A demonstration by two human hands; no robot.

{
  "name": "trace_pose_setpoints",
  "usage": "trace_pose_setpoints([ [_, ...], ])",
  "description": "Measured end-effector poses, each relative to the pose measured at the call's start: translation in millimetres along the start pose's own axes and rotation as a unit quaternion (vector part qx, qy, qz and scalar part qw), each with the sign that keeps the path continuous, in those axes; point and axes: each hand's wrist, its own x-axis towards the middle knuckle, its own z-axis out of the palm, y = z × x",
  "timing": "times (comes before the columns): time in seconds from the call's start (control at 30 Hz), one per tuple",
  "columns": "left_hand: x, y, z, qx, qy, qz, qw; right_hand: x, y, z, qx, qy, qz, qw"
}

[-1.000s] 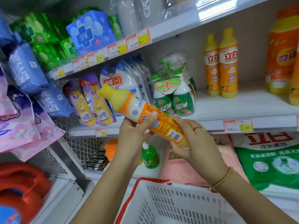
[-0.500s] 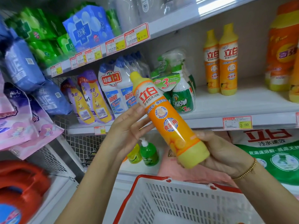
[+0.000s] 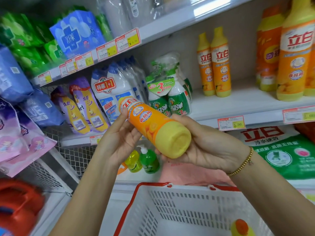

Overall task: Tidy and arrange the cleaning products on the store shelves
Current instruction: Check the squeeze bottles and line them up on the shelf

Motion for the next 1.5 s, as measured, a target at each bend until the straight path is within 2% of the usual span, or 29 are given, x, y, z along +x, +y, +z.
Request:
trace_pose_setpoints([
  [0.1,-1.8,-3.1,17.9,0.04,-0.007,-0.011,0.999,-13.3,-4.2,-12.5,-0.076,0.047,-0.001,0.996],
  [0.2,5.4,-5.1,45.6,0.151,-0.034,-0.015,0.988,-32.6,-13.3,-31.0,-0.166,0.07,-0.04,0.983],
  [0.27,12.7,-6.6,66.7,0.222,-0.081,0.011,0.972,-48.1,-24.3,-43.8,-0.27,0.07,-0.085,0.957],
  [0.33,19.7,-9.8,89.9,0.267,-0.132,0.057,0.953,-63.3,-36.6,-57.0,-0.342,0.107,-0.139,0.923],
  [0.5,51.4,-28.6,164.3,0.287,-0.212,0.192,0.914,-77.2,-71.8,-107.3,-0.353,0.268,-0.309,0.841],
  [0.6,83.2,-50.9,204.8,0.325,-0.22,0.246,0.886,-71.4,-89.0,-138.6,-0.384,0.394,-0.395,0.736],
  [0.67,103.4,-67.3,220.0,0.338,-0.214,0.237,0.885,-68.2,-92.8,-154.6,-0.436,0.47,-0.413,0.647],
  [0.73,117.6,-82.7,227.1,0.342,-0.218,0.198,0.892,-65.2,-90.2,-168.8,-0.492,0.509,-0.412,0.574],
  [0.8,128.6,-94.7,230.7,0.345,-0.23,0.162,0.895,-61.8,-84.8,-180.4,-0.532,0.527,-0.408,0.523],
  [0.87,139.2,-101.0,235.1,0.332,-0.235,0.137,0.903,-58.8,-79.8,-188.2,-0.554,0.539,-0.407,0.487],
  [0.97,158.6,-106.4,244.7,0.326,-0.237,0.114,0.908,-56.0,-77.4,-197.7,-0.575,0.546,-0.402,0.457],
  [1.13,191.3,-119.7,254.6,0.37,-0.249,0.073,0.892,-46.9,-72.1,-212.2,-0.625,0.544,-0.383,0.408],
  [1.23,202.2,-129.6,251.7,0.36,-0.263,0.047,0.894,-38.3,-67.4,-218.7,-0.639,0.542,-0.367,0.404],
  [1.4,206.4,-144.3,244.8,0.343,-0.279,0.032,0.897,-31.3,-59.3,-228.1,-0.667,0.541,-0.351,0.373],
  [1.5,204.1,-148.2,237.9,0.375,-0.256,0.075,0.888,-31.7,-56.1,-232.8,-0.668,0.538,-0.358,0.368],
])
